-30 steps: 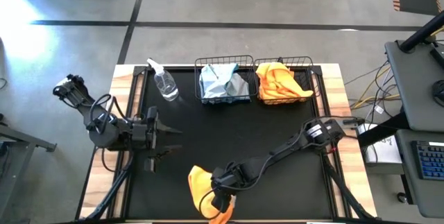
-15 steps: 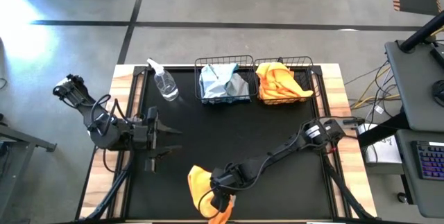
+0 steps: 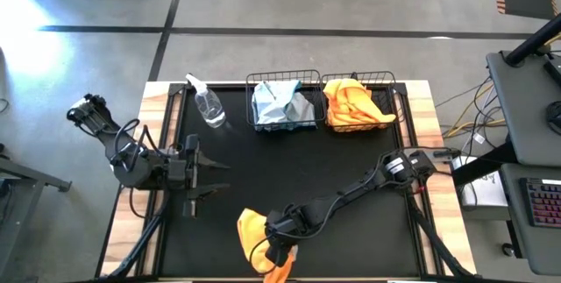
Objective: Sort microfiber towel by color & place in baskets
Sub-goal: Put the orange microfiber towel into the right black wire basket
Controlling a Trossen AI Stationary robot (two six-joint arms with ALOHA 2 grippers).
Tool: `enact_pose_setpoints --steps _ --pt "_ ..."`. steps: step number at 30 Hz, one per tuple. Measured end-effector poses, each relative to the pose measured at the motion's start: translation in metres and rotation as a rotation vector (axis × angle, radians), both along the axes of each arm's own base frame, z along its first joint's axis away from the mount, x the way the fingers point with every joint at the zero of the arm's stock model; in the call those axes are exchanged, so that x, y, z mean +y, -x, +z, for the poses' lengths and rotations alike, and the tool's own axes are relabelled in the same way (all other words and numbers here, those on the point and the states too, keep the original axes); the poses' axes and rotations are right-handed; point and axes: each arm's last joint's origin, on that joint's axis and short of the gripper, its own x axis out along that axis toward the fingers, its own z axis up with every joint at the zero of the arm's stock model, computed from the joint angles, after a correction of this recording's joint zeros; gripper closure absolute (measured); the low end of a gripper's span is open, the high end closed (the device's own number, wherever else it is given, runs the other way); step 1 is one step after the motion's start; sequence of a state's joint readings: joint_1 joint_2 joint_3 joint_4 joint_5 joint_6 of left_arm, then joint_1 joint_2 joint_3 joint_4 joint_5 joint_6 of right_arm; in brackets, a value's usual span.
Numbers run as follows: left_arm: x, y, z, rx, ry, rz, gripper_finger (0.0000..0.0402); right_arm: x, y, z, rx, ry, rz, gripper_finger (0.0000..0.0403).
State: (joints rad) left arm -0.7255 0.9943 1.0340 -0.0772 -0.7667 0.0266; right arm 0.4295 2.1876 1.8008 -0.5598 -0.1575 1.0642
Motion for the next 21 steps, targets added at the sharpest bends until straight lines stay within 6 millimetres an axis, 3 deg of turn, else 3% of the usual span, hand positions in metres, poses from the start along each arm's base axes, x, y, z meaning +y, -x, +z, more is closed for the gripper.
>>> enact_pose_setpoints --steps 12,21 --pt "0.001 0.002 0.001 -0.001 -0.016 0.000 0.0237 -0.003 -0.004 0.004 -0.030 -0.020 -0.018 0.0393" --pt "0.004 0.005 0.003 -0.006 -0.016 -0.001 0.0237 -0.012 -0.009 0.040 -0.175 -0.078 -0.039 0.0394"
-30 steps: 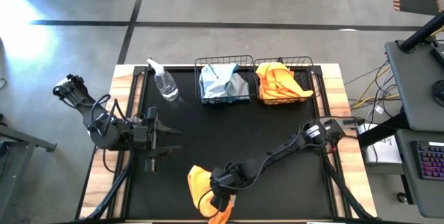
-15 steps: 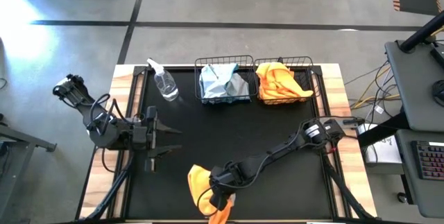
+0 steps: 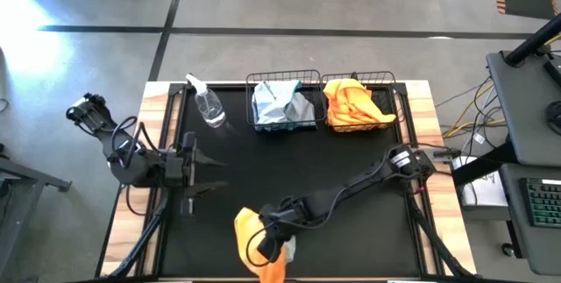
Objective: Sort microfiber towel by color & place in baskets
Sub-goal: Put the orange microfiber towel into the right black wire basket
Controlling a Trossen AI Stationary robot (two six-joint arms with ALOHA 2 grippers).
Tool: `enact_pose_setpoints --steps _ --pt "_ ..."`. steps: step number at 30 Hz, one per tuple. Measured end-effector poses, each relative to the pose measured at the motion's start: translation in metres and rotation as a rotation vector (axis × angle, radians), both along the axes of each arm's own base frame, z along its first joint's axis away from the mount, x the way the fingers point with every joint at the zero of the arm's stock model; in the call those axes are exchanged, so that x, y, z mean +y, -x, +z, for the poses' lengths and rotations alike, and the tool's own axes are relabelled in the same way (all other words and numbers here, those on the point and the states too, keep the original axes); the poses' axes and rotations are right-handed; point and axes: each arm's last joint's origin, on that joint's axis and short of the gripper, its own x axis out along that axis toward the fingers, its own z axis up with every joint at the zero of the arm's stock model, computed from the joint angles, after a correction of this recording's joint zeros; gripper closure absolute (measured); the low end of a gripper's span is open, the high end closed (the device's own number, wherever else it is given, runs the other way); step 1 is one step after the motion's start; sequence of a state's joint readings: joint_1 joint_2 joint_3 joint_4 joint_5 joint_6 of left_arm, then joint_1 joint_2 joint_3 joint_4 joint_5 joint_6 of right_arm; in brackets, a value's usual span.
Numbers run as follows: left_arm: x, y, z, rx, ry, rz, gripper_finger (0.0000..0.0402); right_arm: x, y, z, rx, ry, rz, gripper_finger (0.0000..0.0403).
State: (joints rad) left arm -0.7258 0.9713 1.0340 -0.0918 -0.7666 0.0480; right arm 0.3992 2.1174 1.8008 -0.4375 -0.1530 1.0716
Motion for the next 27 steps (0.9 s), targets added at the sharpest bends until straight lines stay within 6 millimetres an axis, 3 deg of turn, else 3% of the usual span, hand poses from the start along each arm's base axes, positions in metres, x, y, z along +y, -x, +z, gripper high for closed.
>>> enact_pose_setpoints --steps 8,19,27 --pt "0.005 0.006 0.001 0.011 -0.009 0.000 0.0237 -0.014 -0.005 0.051 -0.249 0.039 -0.040 0.0394" --pt "0.013 0.014 0.002 0.026 -0.018 0.000 0.0237 -0.026 -0.014 0.140 -0.585 0.194 -0.060 0.0394" --pt "0.016 0.018 0.002 0.038 -0.026 0.000 0.0237 -0.030 -0.010 0.187 -0.752 0.295 -0.075 0.0394"
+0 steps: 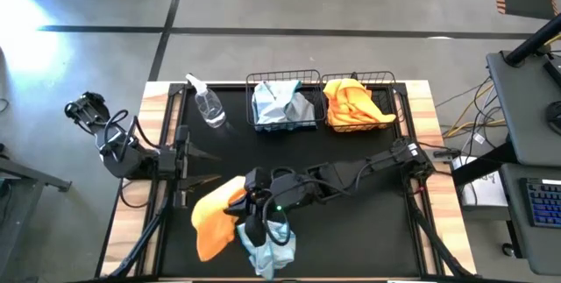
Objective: Sort microfiber towel by color & place in baskets
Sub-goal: Put the orange microfiber towel into the right black wire basket
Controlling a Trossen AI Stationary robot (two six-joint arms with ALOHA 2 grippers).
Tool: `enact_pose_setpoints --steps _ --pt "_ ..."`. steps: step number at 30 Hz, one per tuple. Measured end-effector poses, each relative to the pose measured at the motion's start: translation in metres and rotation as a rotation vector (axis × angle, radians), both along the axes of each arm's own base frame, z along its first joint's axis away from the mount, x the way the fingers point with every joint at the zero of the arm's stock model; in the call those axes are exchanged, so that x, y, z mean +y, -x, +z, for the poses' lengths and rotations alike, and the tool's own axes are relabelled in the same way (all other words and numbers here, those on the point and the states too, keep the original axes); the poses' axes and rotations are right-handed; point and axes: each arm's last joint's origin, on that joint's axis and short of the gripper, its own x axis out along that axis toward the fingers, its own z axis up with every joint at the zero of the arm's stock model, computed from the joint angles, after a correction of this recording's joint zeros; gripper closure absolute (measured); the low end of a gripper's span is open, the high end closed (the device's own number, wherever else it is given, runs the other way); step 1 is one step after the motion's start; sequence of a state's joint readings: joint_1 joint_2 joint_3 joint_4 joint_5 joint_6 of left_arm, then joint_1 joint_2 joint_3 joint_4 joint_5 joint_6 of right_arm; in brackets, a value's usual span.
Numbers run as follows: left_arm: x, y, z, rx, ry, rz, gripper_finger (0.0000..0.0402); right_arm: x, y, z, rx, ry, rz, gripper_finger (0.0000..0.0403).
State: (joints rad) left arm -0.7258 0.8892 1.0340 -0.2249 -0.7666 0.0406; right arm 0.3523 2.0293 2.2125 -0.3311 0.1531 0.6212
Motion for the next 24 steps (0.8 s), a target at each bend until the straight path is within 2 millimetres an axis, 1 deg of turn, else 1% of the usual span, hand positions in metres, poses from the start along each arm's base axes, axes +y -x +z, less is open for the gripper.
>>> enact_pose_setpoints --steps 3,6,10,15,19,24 --pt "0.001 0.001 -0.001 0.013 0.008 0.000 0.0237 -0.002 0.002 0.009 -0.029 0.035 -0.033 0.0394" --pt "0.003 0.003 -0.003 0.026 0.034 0.002 0.0237 -0.004 0.003 0.012 -0.020 0.061 -0.084 0.0394" --pt "0.004 0.006 -0.004 0.044 0.066 -0.013 0.0237 -0.010 0.008 0.008 0.073 0.125 -0.190 0.0394" --pt "0.005 0.009 -0.003 0.043 0.103 -0.049 0.0237 -0.021 0.017 0.008 0.184 0.188 -0.362 0.0394" --pt "0.005 0.010 -0.002 0.042 0.121 -0.059 0.0237 -0.026 0.022 0.009 0.216 0.248 -0.456 0.0394" --pt "0.004 0.011 -0.002 0.043 0.153 -0.078 0.0237 -0.034 0.030 0.017 0.215 0.309 -0.542 0.0394"
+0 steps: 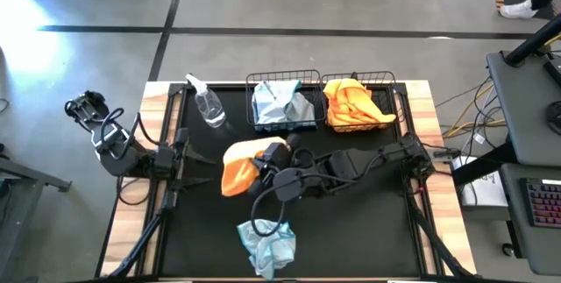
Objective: Sort microfiber towel by color & place in baskets
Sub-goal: Put the orange microfiber towel into the right black wire basket
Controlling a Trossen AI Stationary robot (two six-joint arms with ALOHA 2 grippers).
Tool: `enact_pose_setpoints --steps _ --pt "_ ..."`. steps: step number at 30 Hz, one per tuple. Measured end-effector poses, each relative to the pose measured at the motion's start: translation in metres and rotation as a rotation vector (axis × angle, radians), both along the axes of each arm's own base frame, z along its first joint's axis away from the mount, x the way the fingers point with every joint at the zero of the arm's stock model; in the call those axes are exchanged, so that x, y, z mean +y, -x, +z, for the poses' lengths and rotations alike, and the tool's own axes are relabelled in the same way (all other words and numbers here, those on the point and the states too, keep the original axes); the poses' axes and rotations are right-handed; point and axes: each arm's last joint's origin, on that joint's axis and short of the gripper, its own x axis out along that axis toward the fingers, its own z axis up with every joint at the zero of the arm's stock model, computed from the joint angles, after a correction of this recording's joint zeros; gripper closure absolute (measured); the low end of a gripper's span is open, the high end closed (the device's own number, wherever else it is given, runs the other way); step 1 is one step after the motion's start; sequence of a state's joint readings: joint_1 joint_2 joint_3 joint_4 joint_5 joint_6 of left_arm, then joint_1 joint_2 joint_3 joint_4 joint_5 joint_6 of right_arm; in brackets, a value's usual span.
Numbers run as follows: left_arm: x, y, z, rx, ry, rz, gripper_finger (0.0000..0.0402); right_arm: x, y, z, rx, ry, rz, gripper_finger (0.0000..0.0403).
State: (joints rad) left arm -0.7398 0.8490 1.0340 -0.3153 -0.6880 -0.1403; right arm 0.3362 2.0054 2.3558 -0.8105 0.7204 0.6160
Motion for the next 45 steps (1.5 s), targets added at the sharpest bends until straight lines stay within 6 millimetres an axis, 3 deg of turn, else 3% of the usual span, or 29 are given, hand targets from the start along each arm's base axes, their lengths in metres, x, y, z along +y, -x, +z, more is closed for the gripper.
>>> enact_pose_setpoints --steps 9,22,33,45 --pt "-0.001 0.001 0.000 0.000 0.005 -0.006 0.0237 -0.022 0.029 0.025 0.029 0.085 -0.129 0.0394" --pt "-0.001 0.000 0.010 -0.088 -0.007 -0.009 0.0237 -0.037 0.061 0.060 -0.012 0.192 -0.208 0.0394" --pt "-0.001 0.000 0.014 -0.124 -0.017 -0.008 0.0237 -0.068 0.068 0.050 0.140 0.314 -0.378 0.0394" --pt "-0.001 0.000 0.014 -0.125 -0.023 -0.007 0.0237 -0.129 0.076 0.044 0.293 0.342 -0.527 0.0394"
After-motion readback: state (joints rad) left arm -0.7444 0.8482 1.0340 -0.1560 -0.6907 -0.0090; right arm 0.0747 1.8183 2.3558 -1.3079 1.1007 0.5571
